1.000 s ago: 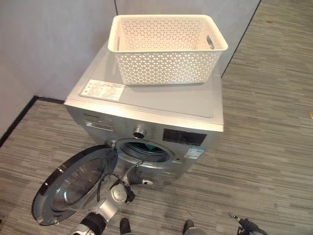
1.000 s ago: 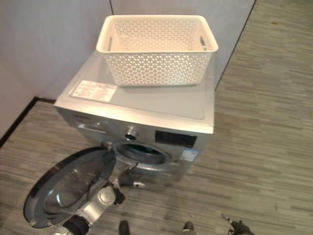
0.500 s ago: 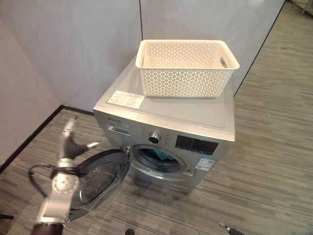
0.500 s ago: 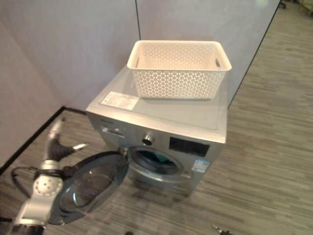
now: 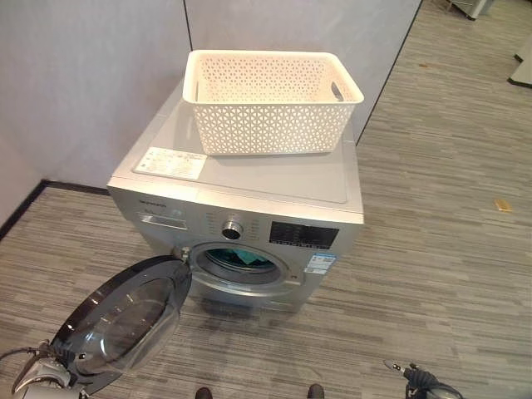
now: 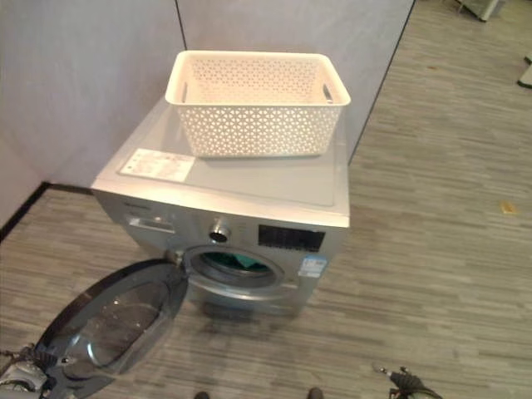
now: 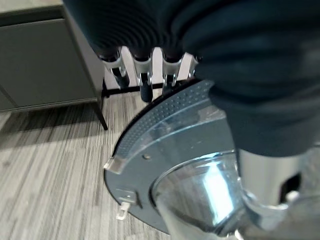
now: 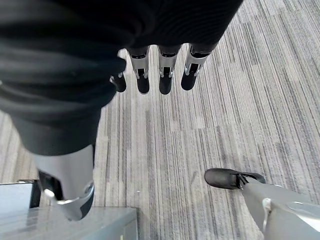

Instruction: Grab the laundry basket,head to the washer,open it,put in the laundry and shut it.

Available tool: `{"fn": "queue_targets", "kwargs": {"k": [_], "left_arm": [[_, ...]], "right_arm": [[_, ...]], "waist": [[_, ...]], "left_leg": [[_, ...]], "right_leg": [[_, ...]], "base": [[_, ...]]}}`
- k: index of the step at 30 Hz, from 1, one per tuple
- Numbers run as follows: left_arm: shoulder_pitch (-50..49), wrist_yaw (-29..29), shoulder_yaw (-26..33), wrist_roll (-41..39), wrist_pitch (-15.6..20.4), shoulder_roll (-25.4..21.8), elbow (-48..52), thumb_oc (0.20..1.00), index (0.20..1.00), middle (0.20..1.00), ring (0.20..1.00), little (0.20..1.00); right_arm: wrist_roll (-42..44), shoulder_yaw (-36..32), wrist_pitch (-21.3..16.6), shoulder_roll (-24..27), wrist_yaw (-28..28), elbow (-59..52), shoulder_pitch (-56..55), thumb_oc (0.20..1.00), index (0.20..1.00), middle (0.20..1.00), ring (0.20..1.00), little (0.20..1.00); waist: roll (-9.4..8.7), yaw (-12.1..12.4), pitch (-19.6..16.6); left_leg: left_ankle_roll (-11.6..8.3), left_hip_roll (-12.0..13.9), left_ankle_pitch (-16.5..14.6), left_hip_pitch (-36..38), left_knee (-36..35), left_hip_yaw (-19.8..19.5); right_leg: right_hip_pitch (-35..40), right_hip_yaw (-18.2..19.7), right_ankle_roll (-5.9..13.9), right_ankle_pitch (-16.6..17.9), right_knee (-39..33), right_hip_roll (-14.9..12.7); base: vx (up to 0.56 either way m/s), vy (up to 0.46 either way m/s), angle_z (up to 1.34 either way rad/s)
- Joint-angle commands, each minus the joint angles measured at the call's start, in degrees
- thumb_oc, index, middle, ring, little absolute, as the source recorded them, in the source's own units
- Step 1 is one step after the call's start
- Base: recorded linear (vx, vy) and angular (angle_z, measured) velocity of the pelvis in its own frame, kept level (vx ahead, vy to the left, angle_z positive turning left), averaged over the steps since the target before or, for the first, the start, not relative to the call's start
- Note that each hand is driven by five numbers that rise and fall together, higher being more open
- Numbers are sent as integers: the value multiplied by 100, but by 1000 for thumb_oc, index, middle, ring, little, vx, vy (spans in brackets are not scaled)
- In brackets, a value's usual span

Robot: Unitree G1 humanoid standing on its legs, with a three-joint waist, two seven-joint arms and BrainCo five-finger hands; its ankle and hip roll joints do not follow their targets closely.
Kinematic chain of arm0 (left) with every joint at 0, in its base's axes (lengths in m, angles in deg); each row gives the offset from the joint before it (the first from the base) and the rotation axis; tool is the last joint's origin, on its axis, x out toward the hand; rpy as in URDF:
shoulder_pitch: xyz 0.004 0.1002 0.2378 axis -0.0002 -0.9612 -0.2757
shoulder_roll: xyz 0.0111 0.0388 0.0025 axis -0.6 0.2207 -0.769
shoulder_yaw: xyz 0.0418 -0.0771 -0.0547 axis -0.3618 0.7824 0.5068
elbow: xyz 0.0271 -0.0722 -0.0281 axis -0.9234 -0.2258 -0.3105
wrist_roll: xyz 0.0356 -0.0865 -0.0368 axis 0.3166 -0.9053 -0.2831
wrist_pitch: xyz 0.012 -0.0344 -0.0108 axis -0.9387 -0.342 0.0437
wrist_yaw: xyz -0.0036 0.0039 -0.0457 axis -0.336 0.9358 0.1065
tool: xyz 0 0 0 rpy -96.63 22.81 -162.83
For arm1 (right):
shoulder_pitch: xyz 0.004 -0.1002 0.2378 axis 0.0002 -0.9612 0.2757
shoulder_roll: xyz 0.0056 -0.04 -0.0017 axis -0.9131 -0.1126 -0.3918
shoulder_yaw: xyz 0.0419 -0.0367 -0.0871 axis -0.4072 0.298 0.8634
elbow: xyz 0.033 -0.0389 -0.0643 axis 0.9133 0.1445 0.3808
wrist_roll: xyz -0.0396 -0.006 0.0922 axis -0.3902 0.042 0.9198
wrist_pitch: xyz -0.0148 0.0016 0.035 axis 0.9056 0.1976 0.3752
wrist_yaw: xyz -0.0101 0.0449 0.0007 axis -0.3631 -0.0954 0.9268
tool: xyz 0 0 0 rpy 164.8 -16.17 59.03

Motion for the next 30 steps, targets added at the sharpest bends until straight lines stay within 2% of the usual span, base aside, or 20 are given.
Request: {"fn": "queue_targets", "kwargs": {"k": [1, 3, 4, 5, 6, 7, 11, 12, 13, 14, 15, 20, 26, 30], "left_arm": [[84, 175, -14, -49, 60, 450, -363, 1000, 1000, 1000, 1000, 1000], [23, 157, -76, -135, 131, 766, -230, 1000, 1000, 1000, 1000, 1000], [23, 157, -77, -135, 131, 767, -229, 1000, 1000, 1000, 1000, 1000], [-66, 98, -184, -171, 193, 1074, -151, 1000, 1000, 1000, 1000, 1000], [-66, 98, -185, -171, 193, 1074, -151, 1000, 1000, 1000, 1000, 1000], [-136, 64, -338, -117, 240, 1314, -63, 1000, 1000, 1000, 1000, 1000], [-293, 34, -644, -160, 383, 1655, 734, 1000, 1000, 1000, 1000, 1000], [-389, 0, -761, -191, 421, 1739, 1192, 1000, 1000, 1000, 1000, 1000], [-628, 13, -965, -203, 483, 1770, 2345, 1000, 1000, 1000, 1000, 1000], [-637, 16, -964, -202, 475, 1768, 2358, 1000, 1000, 1000, 1000, 1000], [-669, 102, -1135, -270, 548, 1782, 2927, 1000, 1000, 1000, 1000, 1000], [-814, 368, -1262, -626, 708, 1779, 4138, 1000, 1000, 1000, 1000, 1000], [-771, 521, -1338, -755, 731, 1813, 4574, 1000, 1000, 1000, 1000, 1000], [-791, 580, -1310, -859, 756, 1806, 4746, 1000, 1000, 1000, 1000, 1000]], "right_arm": [[-105, -8, -158, -125, 92, 23, 313, 1000, 1000, 1000, 1000, 1000], [-136, -20, -171, -181, 120, -28, 299, 1000, 1000, 1000, 1000, 1000], [-136, -20, -170, -180, 120, -29, 298, 1000, 1000, 1000, 1000, 1000], [-194, 58, -184, -369, 133, -194, 222, 1000, 1000, 1000, 1000, 1000], [-194, 58, -184, -369, 133, -194, 222, 1000, 1000, 1000, 1000, 1000], [-225, 117, -194, -492, 130, -280, 152, 1000, 1000, 1000, 1000, 1000], [-157, -35, -181, -415, 141, -215, 94, 1000, 1000, 1000, 1000, 1000], [-101, -146, -167, -348, 166, -147, 97, 1000, 1000, 1000, 1000, 1000], [8, -403, -145, -199, 197, -50, 100, 1000, 1000, 1000, 1000, 1000], [7, -402, -145, -198, 196, -51, 97, 1000, 1000, 1000, 1000, 1000], [97, -558, -139, -102, 232, -50, 121, 1000, 1000, 1000, 1000, 1000], [351, -827, -195, 155, 334, 36, 230, 1000, 1000, 1000, 1000, 1000], [453, -935, -228, 304, 389, 176, 276, 1000, 1000, 1000, 1000, 1000], [519, -924, -269, 312, 430, 262, 285, 1000, 1000, 1000, 1000, 1000]], "waist": [[-218, 20, 234], [-245, 34, 249], [-245, 36, 251], [-270, 26, 220], [-270, 26, 220], [-286, 23, 185], [-172, 101, 196], [-108, 137, 225], [-10, 190, 276], [-7, 185, 276], [58, 184, 296], [153, 171, 311], [186, 133, 410], [176, 144, 391]], "left_leg": [[179, 38, -723, 589, 181, 101], [239, -50, -825, 643, 244, 106], [240, -51, -826, 645, 245, 107], [334, -188, -927, 771, 242, 128], [334, -188, -927, 771, 242, 128], [358, -239, -930, 856, 189, 144], [395, -281, -928, 901, 123, 25], [397, -276, -905, 898, 97, -32], [385, -249, -857, 883, 67, -110], [383, -246, -857, 885, 67, -115], [355, -196, -793, 871, 38, -127], [242, 2, -705, 746, 31, -39], [147, 207, -584, 608, 31, -55], [82, 364, -544, 678, 31, 106]], "right_leg": [[-409, 265, 211, 291, 20, -279], [-374, 321, 243, 315, 37, -359], [-372, 322, 244, 315, 36, -360], [-333, 403, 282, 350, 93, -454], [-333, 403, 282, 350, 93, -454], [-309, 416, 296, 341, 161, -513], [-219, 280, 313, 325, 214, -579], [-181, 204, 315, 322, 215, -592], [-111, 74, 312, 314, 206, -592], [-104, 68, 311, 314, 202, -590], [-91, 20, 308, 319, 169, -542], [-230, 97, 267, 307, -2, -339], [-398, 221, 161, 166, -3, -111], [-398, 298, 109, 38, -3, 66]], "base": [[1, 102, -7], [-2, 86, -5], [9, 115, -3], [11, 82, -4], [21, 104, -11], [15, 30, -13], [6, 9, 0], [-1, -15, 6], [-1, -16, 14], [10, -53, 24], [18, -65, 33], [17, -90, 6], [-16, -82, -6], [-9, -67, -12]]}}
